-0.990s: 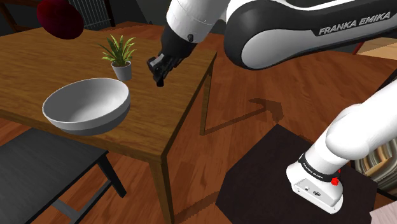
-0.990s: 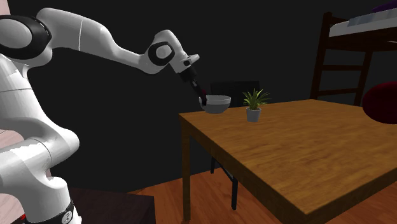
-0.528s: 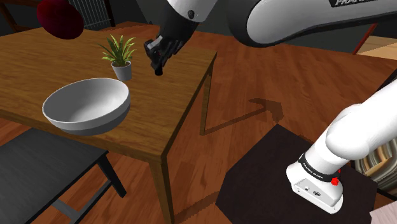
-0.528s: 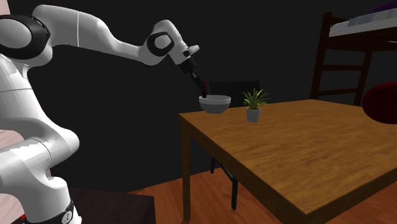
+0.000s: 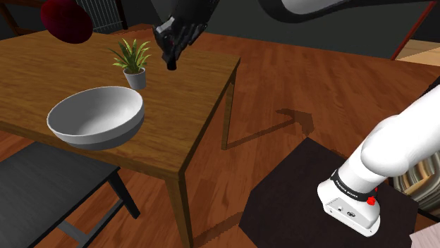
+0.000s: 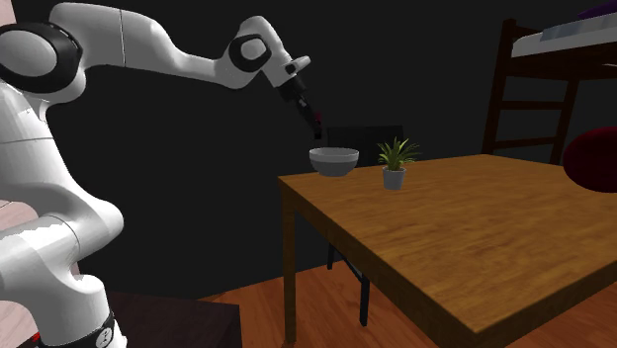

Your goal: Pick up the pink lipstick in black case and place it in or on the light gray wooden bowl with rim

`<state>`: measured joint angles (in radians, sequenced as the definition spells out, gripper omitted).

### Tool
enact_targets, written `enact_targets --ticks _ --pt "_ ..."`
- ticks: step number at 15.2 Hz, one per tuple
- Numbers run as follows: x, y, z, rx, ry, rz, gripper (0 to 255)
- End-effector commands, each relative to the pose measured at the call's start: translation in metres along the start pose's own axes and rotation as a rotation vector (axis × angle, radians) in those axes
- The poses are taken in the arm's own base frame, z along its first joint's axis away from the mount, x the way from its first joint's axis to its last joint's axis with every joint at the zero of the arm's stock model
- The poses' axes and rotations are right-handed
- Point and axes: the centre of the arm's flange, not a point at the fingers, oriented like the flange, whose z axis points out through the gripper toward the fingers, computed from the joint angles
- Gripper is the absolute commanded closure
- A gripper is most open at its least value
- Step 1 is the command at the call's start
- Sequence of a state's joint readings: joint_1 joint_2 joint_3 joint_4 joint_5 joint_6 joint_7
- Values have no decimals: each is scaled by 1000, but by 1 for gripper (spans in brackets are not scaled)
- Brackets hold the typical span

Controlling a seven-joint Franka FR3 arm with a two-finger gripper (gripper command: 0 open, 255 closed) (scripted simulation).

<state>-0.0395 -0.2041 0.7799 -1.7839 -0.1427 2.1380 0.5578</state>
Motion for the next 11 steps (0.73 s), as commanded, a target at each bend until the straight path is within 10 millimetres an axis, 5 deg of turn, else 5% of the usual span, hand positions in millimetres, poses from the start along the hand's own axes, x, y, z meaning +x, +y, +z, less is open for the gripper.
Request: enact_targets --ticks 1,11 --pt "10 -17 4 -1 0 1 255" --pt "61 -132 43 -1 0 1 255"
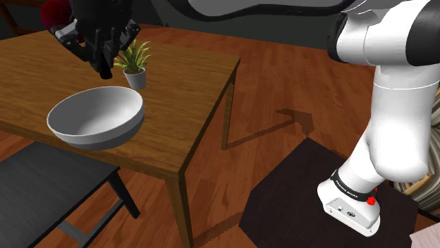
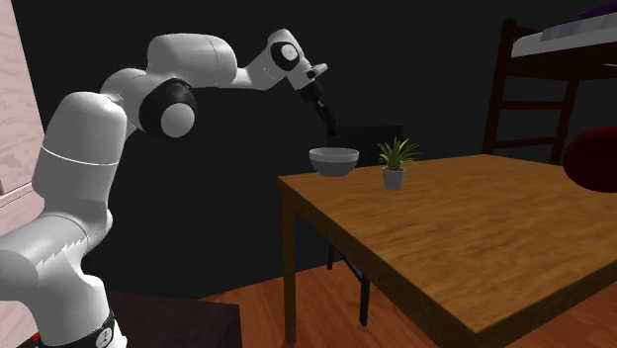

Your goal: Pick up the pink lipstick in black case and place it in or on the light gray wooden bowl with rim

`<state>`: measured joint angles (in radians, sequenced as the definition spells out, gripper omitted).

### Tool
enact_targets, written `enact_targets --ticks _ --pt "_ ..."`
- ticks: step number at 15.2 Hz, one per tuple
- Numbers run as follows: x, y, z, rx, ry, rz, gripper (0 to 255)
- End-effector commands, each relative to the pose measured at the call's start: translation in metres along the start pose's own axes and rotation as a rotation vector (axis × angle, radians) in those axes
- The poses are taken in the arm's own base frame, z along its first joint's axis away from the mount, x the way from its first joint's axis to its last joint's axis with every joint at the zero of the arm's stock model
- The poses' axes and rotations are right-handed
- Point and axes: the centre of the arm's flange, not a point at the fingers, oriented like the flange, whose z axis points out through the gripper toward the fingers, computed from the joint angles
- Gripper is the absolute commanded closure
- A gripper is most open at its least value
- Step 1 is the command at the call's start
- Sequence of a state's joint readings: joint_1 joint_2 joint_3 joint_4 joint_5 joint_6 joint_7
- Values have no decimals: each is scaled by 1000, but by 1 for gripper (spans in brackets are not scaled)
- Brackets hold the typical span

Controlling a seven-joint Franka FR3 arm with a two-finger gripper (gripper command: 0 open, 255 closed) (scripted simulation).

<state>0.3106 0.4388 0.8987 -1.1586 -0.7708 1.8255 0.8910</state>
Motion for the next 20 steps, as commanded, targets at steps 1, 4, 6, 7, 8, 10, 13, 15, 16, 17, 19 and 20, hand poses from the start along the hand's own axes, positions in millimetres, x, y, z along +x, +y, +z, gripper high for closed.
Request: enact_targets --ticks 1,4,6,7,8,10,13,15,16,17,19,20 --pt "7 -25 8 -5 1 1 255" --pt "5 -35 20 -5 1 1 255" --pt "0 -35 29 -5 1 1 255" --pt "-3 -35 34 -5 1 1 255" --pt "-6 -35 38 -5 1 1 255" --pt "-12 -34 47 -5 1 1 255" --pt "-20 -34 60 -5 1 1 255" --pt "-23 -34 65 -5 1 1 255" --pt "-23 -34 65 -5 1 1 255" --pt "-23 -34 65 -5 1 1 255" --pt "-23 -34 65 -5 1 1 255" --pt "-23 -34 65 -5 1 1 255"
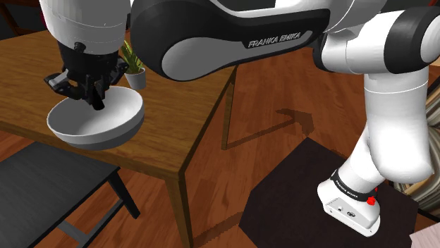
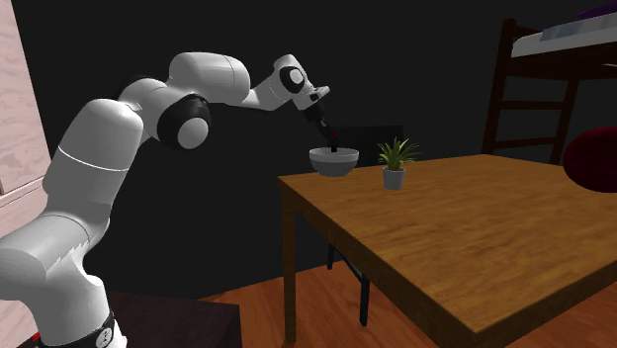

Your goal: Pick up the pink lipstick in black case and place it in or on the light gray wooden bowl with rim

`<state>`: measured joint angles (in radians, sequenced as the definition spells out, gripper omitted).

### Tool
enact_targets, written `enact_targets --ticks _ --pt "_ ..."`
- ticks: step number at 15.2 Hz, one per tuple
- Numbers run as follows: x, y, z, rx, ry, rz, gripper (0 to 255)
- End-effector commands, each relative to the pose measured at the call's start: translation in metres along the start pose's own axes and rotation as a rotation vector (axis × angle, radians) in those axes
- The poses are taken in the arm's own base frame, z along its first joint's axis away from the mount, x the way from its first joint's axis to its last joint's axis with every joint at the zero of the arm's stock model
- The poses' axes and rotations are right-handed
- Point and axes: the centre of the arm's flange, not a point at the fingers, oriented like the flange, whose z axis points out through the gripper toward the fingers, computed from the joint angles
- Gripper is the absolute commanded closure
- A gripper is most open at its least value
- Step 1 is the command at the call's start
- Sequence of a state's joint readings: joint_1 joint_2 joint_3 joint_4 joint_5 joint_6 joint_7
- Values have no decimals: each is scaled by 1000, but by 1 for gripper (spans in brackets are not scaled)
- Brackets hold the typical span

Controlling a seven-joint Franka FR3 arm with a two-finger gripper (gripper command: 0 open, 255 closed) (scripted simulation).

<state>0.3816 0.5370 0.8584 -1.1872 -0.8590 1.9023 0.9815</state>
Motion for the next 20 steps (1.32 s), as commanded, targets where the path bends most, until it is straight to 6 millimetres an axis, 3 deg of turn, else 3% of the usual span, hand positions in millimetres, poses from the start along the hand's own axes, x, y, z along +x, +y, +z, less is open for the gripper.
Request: enact_targets --ticks 1,2,3,8,12,20 --pt "0 0 0 0 0 0 255" --pt "0 0 0 0 0 0 255" --pt "0 0 0 0 0 0 0" --pt "0 0 0 0 0 0 0" --pt "0 0 -50 0 0 0 0" --pt "0 0 -50 0 0 0 0"
